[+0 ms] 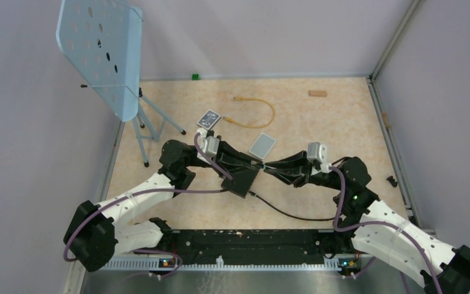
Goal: Insert the plug into the switch port
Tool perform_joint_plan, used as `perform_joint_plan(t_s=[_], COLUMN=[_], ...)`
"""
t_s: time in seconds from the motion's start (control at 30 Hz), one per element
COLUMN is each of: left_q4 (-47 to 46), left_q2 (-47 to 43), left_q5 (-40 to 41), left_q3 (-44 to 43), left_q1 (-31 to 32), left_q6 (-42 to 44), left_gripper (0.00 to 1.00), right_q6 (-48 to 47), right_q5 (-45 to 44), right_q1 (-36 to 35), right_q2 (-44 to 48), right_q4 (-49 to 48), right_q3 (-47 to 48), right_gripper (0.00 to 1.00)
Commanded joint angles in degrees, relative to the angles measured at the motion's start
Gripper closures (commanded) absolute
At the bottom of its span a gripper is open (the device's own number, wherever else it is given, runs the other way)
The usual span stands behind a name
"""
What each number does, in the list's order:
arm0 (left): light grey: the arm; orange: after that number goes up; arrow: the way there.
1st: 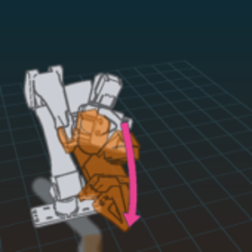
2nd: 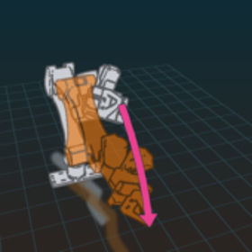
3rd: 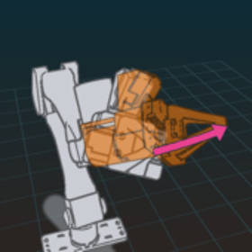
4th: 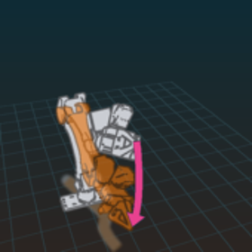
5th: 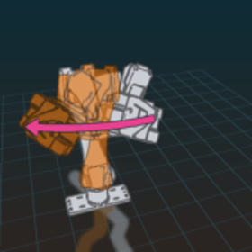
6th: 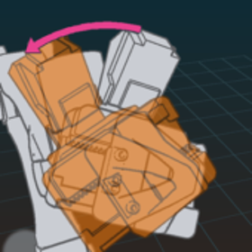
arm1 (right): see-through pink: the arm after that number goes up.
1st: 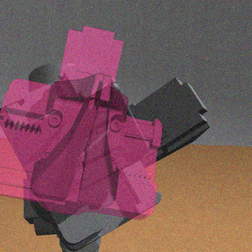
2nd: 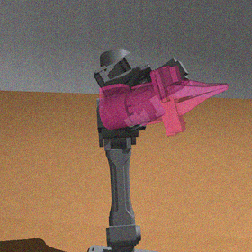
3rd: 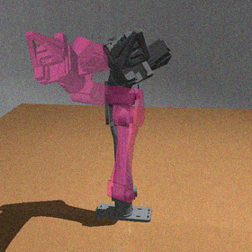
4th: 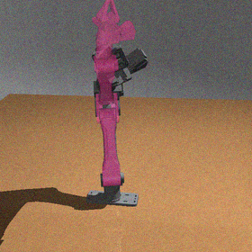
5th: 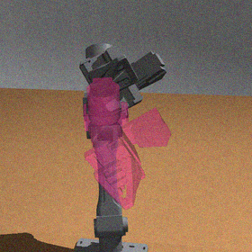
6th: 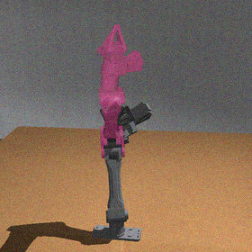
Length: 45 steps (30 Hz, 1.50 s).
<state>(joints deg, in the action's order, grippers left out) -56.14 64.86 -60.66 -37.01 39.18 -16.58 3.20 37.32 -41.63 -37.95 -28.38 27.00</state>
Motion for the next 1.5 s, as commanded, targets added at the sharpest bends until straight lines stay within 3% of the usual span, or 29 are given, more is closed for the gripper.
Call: perform_joint_plan(t_s=[0.0,0.1,0.2,0.23,0.27,0.37,0.4,0.57,0.77,1.07,1.47], left_q4=[-2.31,-2.38,-2.14,-1.72,-0.53,6.75,10.23,28.98,33.77,34.22,30.07], left_q2=[-1.51,-1.59,-1.44,-1.36,-1.40,-1.92,-2.34,-1.88,11.04,31.52,47.61], left_q5=[-1.04,-1.06,-0.80,-0.17,1.27,7.94,10.91,31.05,28.64,32.68,28.87], left_q3=[0.10,0.19,0.22,0.17,0.00,-1.22,-1.61,-3.97,-5.65,-14.78,-24.91], left_q1=[0.31,0.28,0.37,0.32,0.29,0.28,0.28,-2.04,-11.36,-12.94,-13.87], left_q6=[-0.23,-0.13,0.01,0.01,-0.23,0.48,1.29,-1.98,-11.19,-7.24,-6.72], left_gripper=[1.00,1.00,1.00,0.93,0.78,0.13,0.03,0.01,0.01,0.07,0.18], right_q6=[0.20,0.09,0.14,0.14,0.06,-1.43,-2.23,-5.60,-6.10,-6.31,-3.99], right_q5=[-0.05,-0.06,-0.37,-0.89,-1.80,-10.49,-14.60,-34.97,-41.30,-43.19,-44.48], right_q1=[-0.56,-0.56,-0.56,-0.56,-0.56,-0.56,-0.54,-0.47,-0.15,3.01,4.07], right_q2=[-0.43,-0.34,-0.12,0.08,0.34,1.14,1.23,-5.03,-18.75,-36.10,-45.79], right_q4=[-3.54,-3.52,-3.58,-3.62,-3.45,0.31,2.09,9.50,3.82,-10.81,-9.72], right_q3=[-0.04,-0.19,-0.35,-0.41,-0.62,-1.02,-1.29,-2.58,-4.62,-7.30,-3.78], right_gripper=[0.79,0.82,1.00,1.00,1.00,1.00,1.00,1.00,1.00,1.00,1.00])
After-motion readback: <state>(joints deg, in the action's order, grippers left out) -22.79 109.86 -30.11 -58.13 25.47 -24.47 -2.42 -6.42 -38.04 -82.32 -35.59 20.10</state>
